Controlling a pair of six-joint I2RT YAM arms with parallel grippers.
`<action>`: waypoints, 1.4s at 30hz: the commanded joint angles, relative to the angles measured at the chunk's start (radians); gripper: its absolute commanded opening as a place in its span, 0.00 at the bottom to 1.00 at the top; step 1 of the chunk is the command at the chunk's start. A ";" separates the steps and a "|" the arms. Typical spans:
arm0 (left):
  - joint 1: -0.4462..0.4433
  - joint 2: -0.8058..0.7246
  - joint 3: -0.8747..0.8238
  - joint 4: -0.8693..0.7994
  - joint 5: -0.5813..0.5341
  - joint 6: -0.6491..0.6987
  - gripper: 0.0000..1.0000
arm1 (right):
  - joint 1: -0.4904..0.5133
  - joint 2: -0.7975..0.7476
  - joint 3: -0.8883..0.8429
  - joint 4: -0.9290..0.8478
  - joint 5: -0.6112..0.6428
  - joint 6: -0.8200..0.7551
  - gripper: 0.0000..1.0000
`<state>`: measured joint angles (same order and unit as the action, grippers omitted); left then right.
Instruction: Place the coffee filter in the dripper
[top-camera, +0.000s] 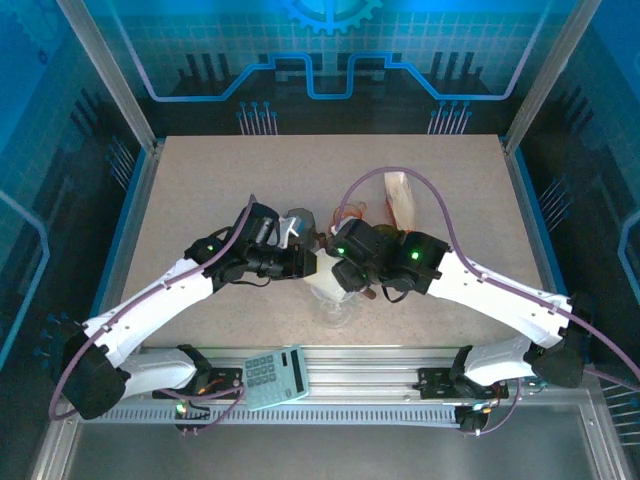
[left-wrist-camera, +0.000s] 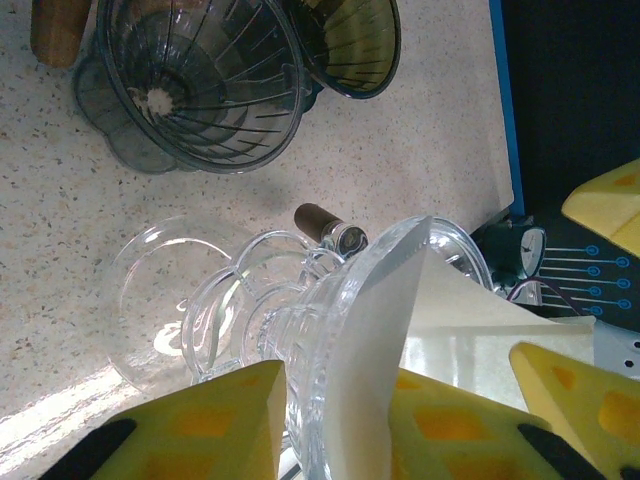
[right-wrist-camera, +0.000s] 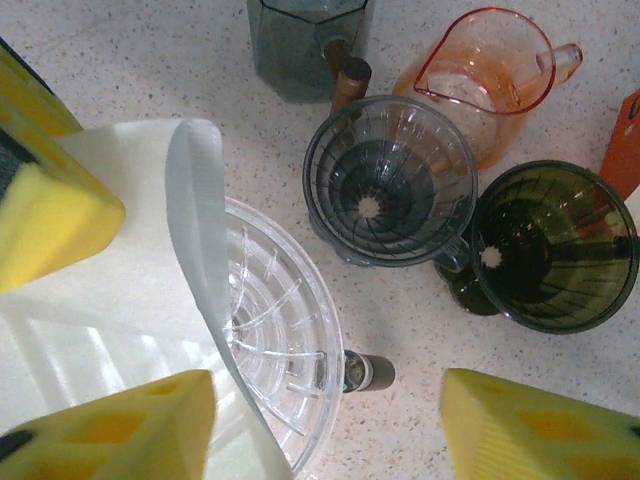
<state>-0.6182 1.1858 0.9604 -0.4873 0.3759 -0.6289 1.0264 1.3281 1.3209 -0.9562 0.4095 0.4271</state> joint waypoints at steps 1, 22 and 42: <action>0.005 0.006 -0.011 0.007 0.023 0.000 0.29 | -0.011 -0.003 -0.010 -0.009 0.002 0.000 0.63; 0.003 0.005 -0.022 0.016 0.024 -0.003 0.29 | -0.048 0.142 -0.059 0.030 -0.073 -0.025 0.73; 0.031 -0.081 -0.087 0.080 0.021 -0.057 0.49 | -0.052 0.212 -0.081 0.051 -0.060 -0.030 0.59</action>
<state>-0.5983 1.1355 0.8936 -0.4335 0.3759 -0.6628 0.9848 1.5150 1.2667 -0.8894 0.3355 0.4000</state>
